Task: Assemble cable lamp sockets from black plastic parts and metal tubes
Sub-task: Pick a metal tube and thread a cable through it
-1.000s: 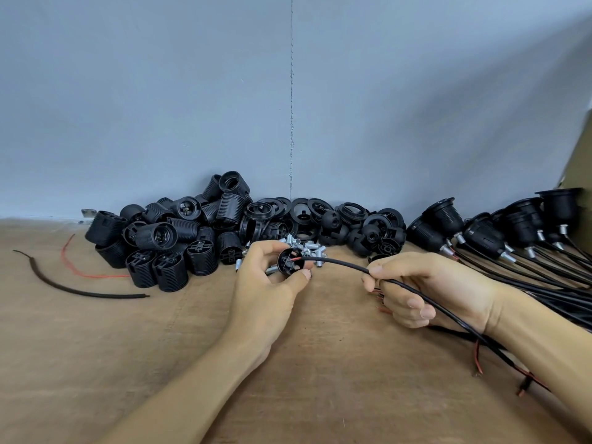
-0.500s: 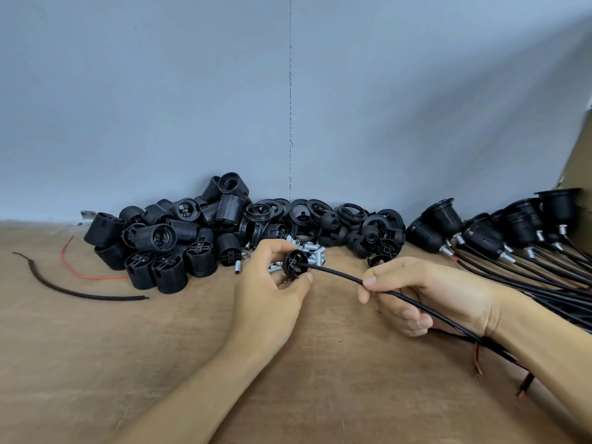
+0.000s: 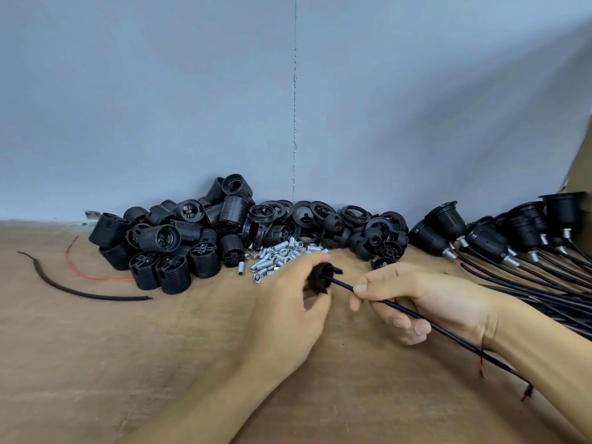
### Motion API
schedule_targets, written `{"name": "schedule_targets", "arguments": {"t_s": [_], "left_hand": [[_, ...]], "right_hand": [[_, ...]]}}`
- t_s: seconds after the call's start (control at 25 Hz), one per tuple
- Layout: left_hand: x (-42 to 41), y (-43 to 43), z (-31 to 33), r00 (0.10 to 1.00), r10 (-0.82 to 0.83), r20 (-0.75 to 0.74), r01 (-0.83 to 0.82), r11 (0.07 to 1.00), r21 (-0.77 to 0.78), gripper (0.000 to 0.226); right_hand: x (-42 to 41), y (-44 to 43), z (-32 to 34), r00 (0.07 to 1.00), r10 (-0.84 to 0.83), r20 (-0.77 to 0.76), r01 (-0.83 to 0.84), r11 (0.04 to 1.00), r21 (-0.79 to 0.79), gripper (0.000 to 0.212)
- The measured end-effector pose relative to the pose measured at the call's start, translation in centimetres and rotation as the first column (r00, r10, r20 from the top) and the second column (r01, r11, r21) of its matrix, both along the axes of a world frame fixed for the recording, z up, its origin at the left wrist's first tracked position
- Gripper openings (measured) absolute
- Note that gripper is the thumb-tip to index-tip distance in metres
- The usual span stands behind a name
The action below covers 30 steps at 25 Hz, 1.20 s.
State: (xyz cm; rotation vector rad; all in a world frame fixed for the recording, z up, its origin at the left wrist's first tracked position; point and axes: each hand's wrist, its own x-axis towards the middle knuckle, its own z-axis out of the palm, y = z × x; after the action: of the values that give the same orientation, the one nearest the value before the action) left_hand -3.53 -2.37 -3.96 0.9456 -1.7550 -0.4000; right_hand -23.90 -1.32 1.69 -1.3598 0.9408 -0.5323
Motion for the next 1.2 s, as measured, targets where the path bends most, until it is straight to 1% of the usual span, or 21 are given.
{"name": "schedule_targets", "arguments": {"t_s": [0.08,0.16,0.28,0.36,0.4,0.48,0.52,0.6,0.64,0.68,0.76,0.8,0.84,0.88,0.92,1.0,1.08,1.2], "left_hand": [[-0.6,0.7,0.0,0.996,-0.054,0.070,0.061,0.994,-0.094,0.042],[-0.7,0.6,-0.1,0.996,-0.040,0.078,0.050,0.991,-0.122,0.040],[-0.2,-0.3,-0.2,0.997,0.051,-0.051,-0.053,0.998,-0.035,0.046],[0.3,-0.9,-0.2,0.988,0.098,-0.115,-0.097,0.995,0.017,0.051],[0.4,-1.0,-0.2,0.988,0.098,-0.117,-0.096,0.995,0.022,0.047],[0.2,-0.5,-0.2,0.996,0.066,-0.055,-0.067,0.998,-0.022,0.041],[-0.1,-0.1,-0.2,0.999,0.041,-0.011,-0.042,0.997,-0.067,0.044],[-0.7,0.6,-0.2,0.998,0.018,0.060,-0.008,0.987,-0.158,0.048],[-0.9,0.6,-0.1,0.997,0.035,0.063,-0.023,0.983,-0.183,0.048],[-0.9,0.4,-0.1,0.997,0.068,0.031,-0.062,0.982,-0.179,0.046],[-0.2,-0.6,-0.2,0.983,0.159,-0.089,-0.166,0.982,-0.089,0.044],[0.4,-1.1,-0.3,0.971,0.198,-0.132,-0.203,0.979,-0.029,0.045],[0.7,-1.4,-0.4,0.965,0.217,-0.146,-0.218,0.976,0.008,0.047],[0.8,-1.4,-0.5,0.969,0.205,-0.136,-0.207,0.978,0.004,0.048],[0.5,-1.1,-0.4,0.980,0.167,-0.104,-0.171,0.985,-0.036,0.047],[-0.4,-0.1,-0.2,0.997,0.080,0.000,-0.079,0.986,-0.146,0.047],[-1.0,0.2,-0.4,0.996,0.058,0.072,-0.042,0.976,-0.216,0.050],[-0.5,0.2,-0.2,0.994,0.053,0.093,-0.031,0.973,-0.229,0.051]], "right_hand": [[0.4,0.1,-0.2,1.000,-0.029,0.007,0.029,0.999,-0.029,0.023],[0.6,0.3,-0.3,0.998,-0.058,0.001,0.058,0.998,-0.033,0.024],[0.0,0.3,0.1,0.997,-0.057,-0.059,0.058,0.998,0.007,0.031],[-0.5,0.0,0.4,0.995,-0.057,-0.078,0.060,0.997,0.038,0.025],[-0.6,-0.1,0.3,0.994,-0.080,-0.071,0.083,0.996,0.039,0.021],[0.1,-0.3,-0.2,0.985,-0.169,-0.020,0.169,0.985,0.017,0.016],[0.6,-0.5,-0.5,0.974,-0.226,0.036,0.225,0.974,0.014,0.017],[1.4,-0.7,-0.9,0.928,-0.325,0.182,0.320,0.946,0.058,0.026],[1.4,-0.8,-0.7,0.920,-0.325,0.220,0.315,0.946,0.078,0.031],[1.1,-0.7,-0.4,0.934,-0.290,0.207,0.280,0.957,0.078,0.037],[0.7,-0.5,0.0,0.975,-0.204,0.085,0.200,0.978,0.055,0.042],[0.5,-0.4,-0.1,0.980,-0.196,0.036,0.195,0.980,0.042,0.038],[0.5,-0.4,-0.3,0.976,-0.214,0.026,0.214,0.976,0.029,0.030],[0.7,-0.5,-0.6,0.968,-0.245,0.048,0.245,0.969,0.017,0.024],[1.1,-0.5,-1.0,0.959,-0.271,0.083,0.271,0.962,0.014,0.022],[1.9,-0.6,-1.6,0.943,-0.287,0.166,0.287,0.958,0.027,0.025],[2.2,-0.4,-1.6,0.940,-0.257,0.226,0.258,0.966,0.028,0.028],[2.1,0.0,-1.1,0.955,-0.197,0.223,0.204,0.979,-0.009,0.030]]}}
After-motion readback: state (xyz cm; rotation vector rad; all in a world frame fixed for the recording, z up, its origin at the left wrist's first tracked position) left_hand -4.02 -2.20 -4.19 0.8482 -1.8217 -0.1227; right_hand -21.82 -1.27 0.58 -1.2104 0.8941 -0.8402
